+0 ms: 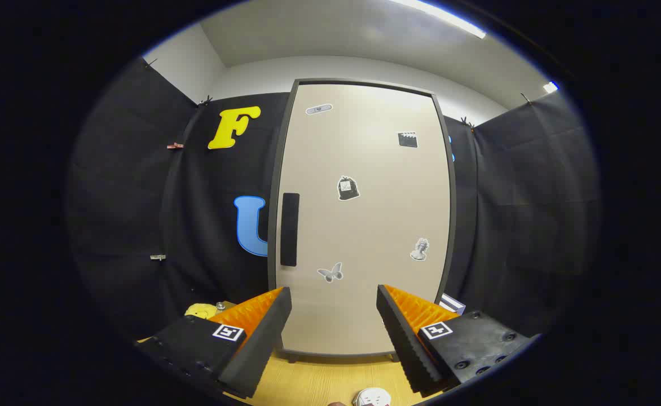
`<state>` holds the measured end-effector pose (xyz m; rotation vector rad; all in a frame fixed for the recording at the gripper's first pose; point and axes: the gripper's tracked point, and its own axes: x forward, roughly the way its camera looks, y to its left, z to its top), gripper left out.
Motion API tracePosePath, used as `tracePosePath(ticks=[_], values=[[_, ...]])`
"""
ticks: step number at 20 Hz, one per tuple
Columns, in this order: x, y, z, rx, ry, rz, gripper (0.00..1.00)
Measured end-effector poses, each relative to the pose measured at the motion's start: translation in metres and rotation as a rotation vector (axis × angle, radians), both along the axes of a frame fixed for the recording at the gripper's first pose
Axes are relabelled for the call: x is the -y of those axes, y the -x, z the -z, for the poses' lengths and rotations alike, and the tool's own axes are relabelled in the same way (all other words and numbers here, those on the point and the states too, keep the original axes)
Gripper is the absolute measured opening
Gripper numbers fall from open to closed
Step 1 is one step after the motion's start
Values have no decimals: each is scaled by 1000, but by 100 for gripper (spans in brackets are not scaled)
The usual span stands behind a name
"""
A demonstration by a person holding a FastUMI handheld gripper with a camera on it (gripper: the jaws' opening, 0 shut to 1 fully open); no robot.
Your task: Open the shoe cabinet door, grab the shoes and put them into the shoe cabinet, then close the shoe cabinet door.
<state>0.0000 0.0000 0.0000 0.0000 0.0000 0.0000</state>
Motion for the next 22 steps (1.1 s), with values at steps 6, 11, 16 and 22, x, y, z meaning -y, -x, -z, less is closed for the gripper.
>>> tracePosePath(ticks=[6,11,16,22], values=[[2,13,-3,-25,-27,17,97],[5,19,-17,-18,-26,39,98],[8,26,-34,6,-22,50,97],[10,28,-48,19,-39,52,97]])
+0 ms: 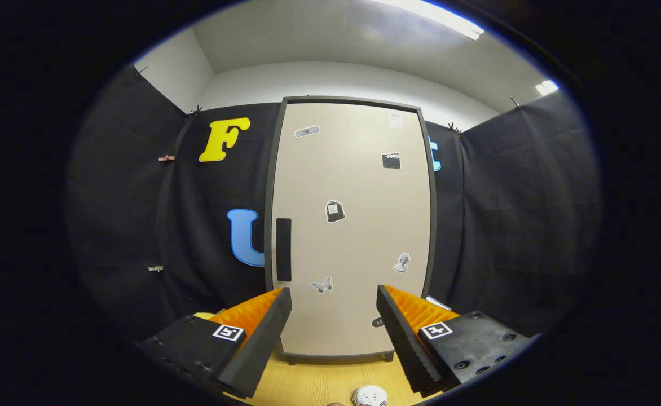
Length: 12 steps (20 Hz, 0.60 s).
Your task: Open the shoe cabinet door, grab the shoes and put them into the shoe cabinet, then close the shoe cabinet door.
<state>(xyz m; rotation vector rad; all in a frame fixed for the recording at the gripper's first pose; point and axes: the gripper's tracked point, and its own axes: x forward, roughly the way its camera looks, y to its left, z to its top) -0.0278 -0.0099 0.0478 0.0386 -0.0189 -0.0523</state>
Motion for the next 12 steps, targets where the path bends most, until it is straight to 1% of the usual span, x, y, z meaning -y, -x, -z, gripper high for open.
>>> tracePosePath(ticks=[5,8,12], values=[[6,-4,-8,-11,-49,16,98],[8,-12,-16,-8,-43,26,97],[0,-31,-27,-8,-12,19,97]])
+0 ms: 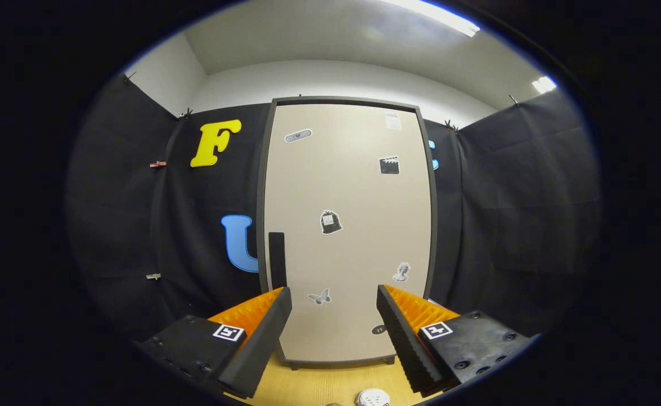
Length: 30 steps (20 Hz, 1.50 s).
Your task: Open the shoe cabinet door, grab the shoes and put them into the shoe cabinet, then close the shoe cabinet door.
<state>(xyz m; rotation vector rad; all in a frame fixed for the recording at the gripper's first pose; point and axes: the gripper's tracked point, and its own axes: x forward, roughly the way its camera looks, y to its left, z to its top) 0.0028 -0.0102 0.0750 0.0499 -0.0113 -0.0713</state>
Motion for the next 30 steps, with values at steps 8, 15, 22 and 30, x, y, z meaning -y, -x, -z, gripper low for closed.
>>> tracePosePath(ticks=[8,15,22,30], values=[[-42,-51,-28,45,5,-71,97],[-72,-117,3,-96,12,-102,98],[-79,-169,31,-129,74,-49,98],[-86,-198,48,-168,67,-35,63]])
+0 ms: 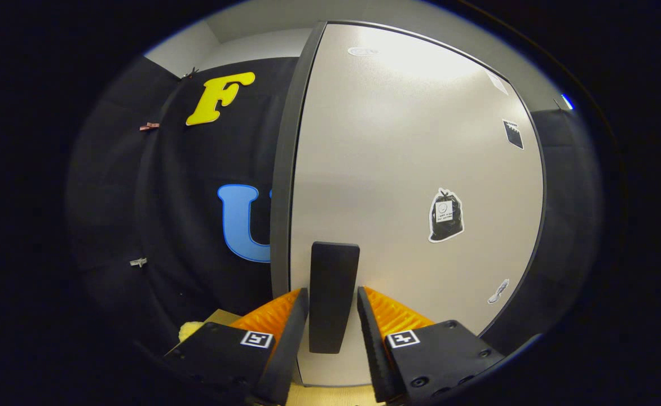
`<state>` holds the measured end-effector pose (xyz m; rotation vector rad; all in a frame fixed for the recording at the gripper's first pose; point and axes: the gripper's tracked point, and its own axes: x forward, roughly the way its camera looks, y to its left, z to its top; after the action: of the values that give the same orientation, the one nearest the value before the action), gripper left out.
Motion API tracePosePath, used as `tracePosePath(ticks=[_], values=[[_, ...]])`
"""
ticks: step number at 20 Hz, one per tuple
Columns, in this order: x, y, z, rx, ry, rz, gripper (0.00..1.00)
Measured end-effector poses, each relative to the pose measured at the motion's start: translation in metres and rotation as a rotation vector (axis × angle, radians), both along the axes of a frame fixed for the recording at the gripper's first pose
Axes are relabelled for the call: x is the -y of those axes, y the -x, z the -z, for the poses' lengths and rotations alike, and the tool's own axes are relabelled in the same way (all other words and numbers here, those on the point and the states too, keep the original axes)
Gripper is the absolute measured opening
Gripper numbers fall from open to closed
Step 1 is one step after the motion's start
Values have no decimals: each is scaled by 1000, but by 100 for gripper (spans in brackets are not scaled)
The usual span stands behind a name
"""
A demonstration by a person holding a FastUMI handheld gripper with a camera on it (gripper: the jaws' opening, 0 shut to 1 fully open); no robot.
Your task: Open the shoe cabinet door, grab the shoes and put them into the shoe cabinet, then close the shoe cabinet door.
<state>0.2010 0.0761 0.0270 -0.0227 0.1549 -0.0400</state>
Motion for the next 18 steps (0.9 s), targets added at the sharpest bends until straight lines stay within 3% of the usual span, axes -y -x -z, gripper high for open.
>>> tracePosePath(ticks=[2,7,13,18], values=[[-3,0,-1,-3,-22,7,48],[-1,-2,2,-9,-78,2,36],[-3,4,1,-17,-92,-44,13],[-1,29,-1,1,-113,-54,13]])
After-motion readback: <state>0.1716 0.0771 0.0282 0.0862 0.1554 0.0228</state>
